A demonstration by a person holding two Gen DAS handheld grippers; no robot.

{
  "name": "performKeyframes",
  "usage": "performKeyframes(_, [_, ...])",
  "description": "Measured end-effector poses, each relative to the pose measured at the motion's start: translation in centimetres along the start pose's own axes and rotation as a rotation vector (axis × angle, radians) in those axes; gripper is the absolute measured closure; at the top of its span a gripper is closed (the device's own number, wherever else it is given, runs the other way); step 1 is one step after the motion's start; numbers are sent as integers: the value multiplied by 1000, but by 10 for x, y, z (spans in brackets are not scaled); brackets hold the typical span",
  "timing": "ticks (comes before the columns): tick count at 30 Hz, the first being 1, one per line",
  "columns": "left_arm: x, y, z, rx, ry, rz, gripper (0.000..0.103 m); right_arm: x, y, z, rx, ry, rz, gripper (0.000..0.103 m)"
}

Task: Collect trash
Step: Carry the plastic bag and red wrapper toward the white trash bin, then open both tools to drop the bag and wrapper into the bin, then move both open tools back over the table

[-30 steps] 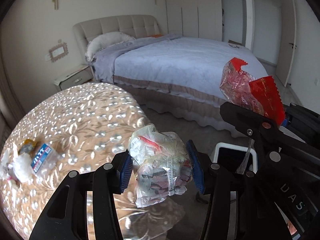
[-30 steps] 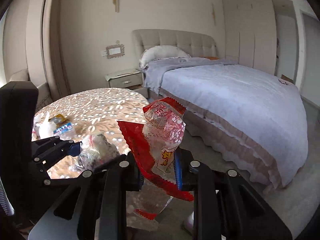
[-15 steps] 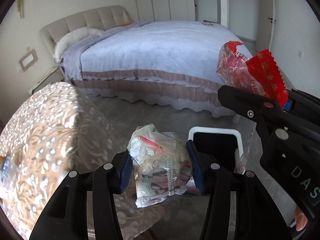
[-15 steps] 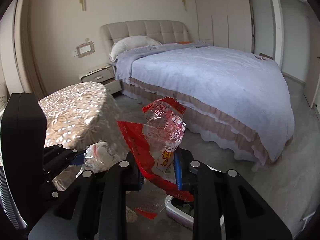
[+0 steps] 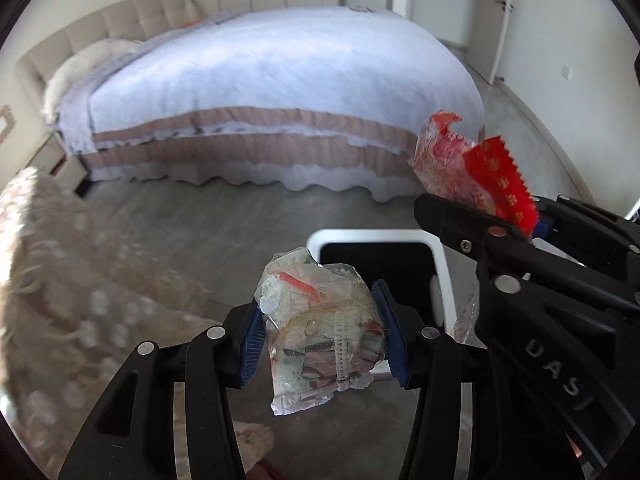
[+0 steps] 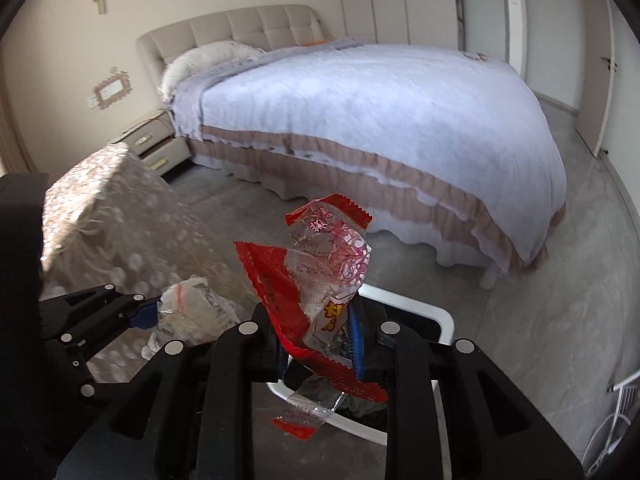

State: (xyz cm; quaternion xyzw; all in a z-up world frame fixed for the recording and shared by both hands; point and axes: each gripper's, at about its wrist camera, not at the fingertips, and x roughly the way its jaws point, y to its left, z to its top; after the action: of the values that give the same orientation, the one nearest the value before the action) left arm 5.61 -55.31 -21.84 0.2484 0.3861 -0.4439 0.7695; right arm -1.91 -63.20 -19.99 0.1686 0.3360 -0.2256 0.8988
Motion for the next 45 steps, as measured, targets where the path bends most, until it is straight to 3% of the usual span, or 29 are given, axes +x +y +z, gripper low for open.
performKeyframes(8, [91,-15,6,19,184,-115,53,68,-44,-22,73,125,-57,78])
performKeyframes(16, [143,-40,-10,83,297,-150,52,128,-66,-50,140,296,-43,73])
performKeyframes(18, [152,-41,-12,76,312,-151,45,136,-68,-56,153,329,-33,42])
performKeyframes(19, [155,-41,-13,68,321,-161,35,138,-70,-58,156,334,-31,16])
performKeyframes(20, [158,-41,-14,62,327,-167,12,140,-73,-60,164,330,-29,10])
performKeyframes(21, [161,-39,-13,56,319,-146,5,140,-75,-62,167,333,-37,8])
performKeyframes(24, [166,-37,-13,56,328,-127,5,138,-81,-64,188,331,-54,4])
performKeyframes(29, [155,-35,-8,76,273,-114,5,128,-80,-61,176,295,-92,5])
performKeyframes(34, [119,-27,1,56,173,-94,5,105,-75,-46,173,224,-71,4])
performKeyframes(45, [-4,27,13,-86,-88,78,5,2,-13,9,11,-108,11,4])
